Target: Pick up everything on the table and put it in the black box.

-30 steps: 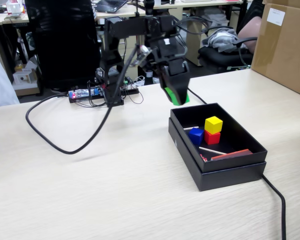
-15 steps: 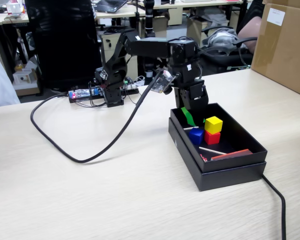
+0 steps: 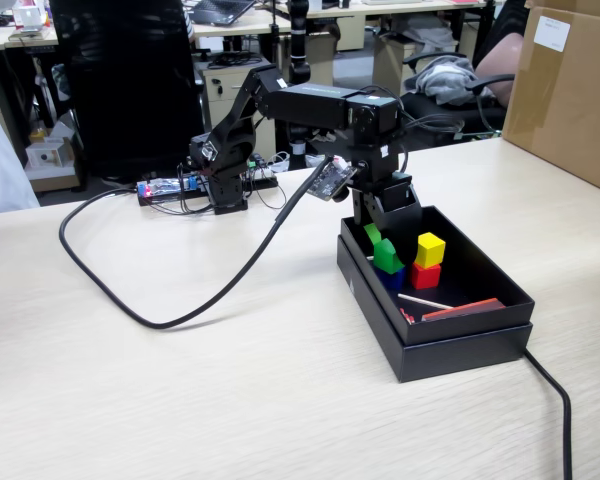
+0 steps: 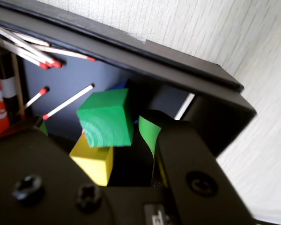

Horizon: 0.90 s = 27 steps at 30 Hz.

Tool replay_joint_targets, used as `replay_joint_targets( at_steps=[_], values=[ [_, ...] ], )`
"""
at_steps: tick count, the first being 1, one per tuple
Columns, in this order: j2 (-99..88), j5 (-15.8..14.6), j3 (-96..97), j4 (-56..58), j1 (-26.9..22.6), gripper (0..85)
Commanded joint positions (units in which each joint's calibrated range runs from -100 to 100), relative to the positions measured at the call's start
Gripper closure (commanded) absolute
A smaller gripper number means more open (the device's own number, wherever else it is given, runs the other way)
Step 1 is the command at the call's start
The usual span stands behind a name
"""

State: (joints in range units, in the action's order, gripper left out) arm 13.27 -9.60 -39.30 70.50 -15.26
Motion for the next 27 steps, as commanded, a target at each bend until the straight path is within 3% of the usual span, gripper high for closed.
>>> replay_joint_targets(
  at_steps=[1,6,8,11,17,27],
  values=[
    [-14.4,0.0,0.1,0.3,0.0,44.4],
    [-37.0,0.5,4.4,0.3,1.7,41.2],
    [-45.7,1.4,4.8,0.3,3.1,37.8],
    [-60.3,4.2,8.1,-0.1,6.9,37.8],
    [-78.5,6.5,23.5,-1.9,12.5,36.7],
    [-109.4,11.7,76.3,-34.9,18.2,33.5]
  ],
)
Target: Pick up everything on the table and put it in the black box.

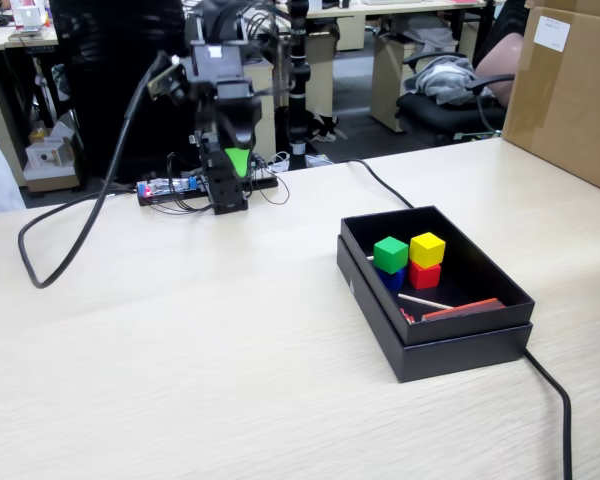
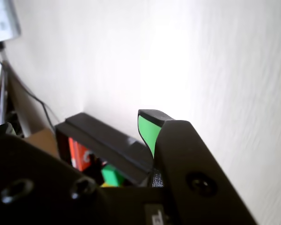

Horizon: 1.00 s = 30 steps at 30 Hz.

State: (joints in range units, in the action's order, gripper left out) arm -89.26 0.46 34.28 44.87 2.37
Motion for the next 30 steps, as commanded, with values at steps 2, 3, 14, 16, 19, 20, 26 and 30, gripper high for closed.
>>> replay_joint_targets(
  at_steps=[2,3,14,16,19,20,26,30],
  values=[
    [-9.6,1.9,9.8,-11.9,0.7,33.3],
    [-10.4,1.8,15.0,-12.7,0.8,31.4],
    [-10.7,2.5,38.9,-32.7,0.8,30.9],
    [-10.7,2.5,42.7,-36.6,0.6,31.0],
    [-10.7,2.5,47.0,-39.6,0.3,31.0],
    [-10.7,2.6,48.7,-41.2,0.3,31.0],
    [-10.7,3.3,57.4,-50.0,0.3,31.1],
    [-10.7,3.3,62.0,-52.5,0.0,31.3]
  ],
)
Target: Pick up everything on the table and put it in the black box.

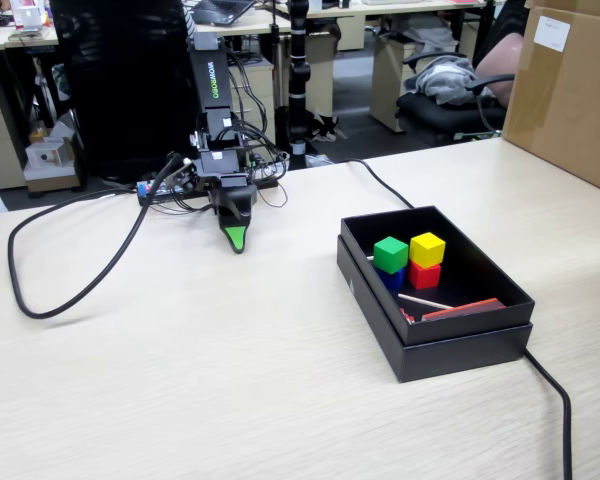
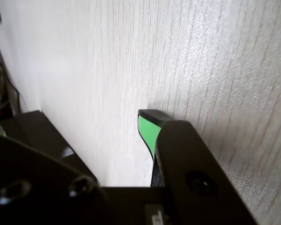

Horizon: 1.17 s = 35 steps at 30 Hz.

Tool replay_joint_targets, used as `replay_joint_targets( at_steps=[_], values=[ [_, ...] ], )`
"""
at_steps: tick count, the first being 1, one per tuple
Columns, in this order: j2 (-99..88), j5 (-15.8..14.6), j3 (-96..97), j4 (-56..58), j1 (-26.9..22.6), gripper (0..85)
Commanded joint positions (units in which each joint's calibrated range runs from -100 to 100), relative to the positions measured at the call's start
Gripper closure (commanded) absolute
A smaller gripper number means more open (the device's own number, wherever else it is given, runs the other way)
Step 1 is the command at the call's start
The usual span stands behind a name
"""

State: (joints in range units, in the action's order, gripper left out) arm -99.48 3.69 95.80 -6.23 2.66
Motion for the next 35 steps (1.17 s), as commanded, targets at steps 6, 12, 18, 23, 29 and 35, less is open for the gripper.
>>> replay_joint_targets(
  at_steps=[6,12,18,23,29,35],
  values=[
    [-0.5,0.0,1.4,1.2,-0.8,34.5],
    [-0.5,0.0,1.1,6.6,-0.9,37.2],
    [-0.5,0.0,1.0,6.6,-0.9,37.2],
    [-0.5,0.0,1.0,6.6,-0.9,37.2],
    [-0.5,0.0,0.9,6.6,-0.9,37.2],
    [-0.5,0.0,0.9,6.6,-0.9,37.2]
  ],
)
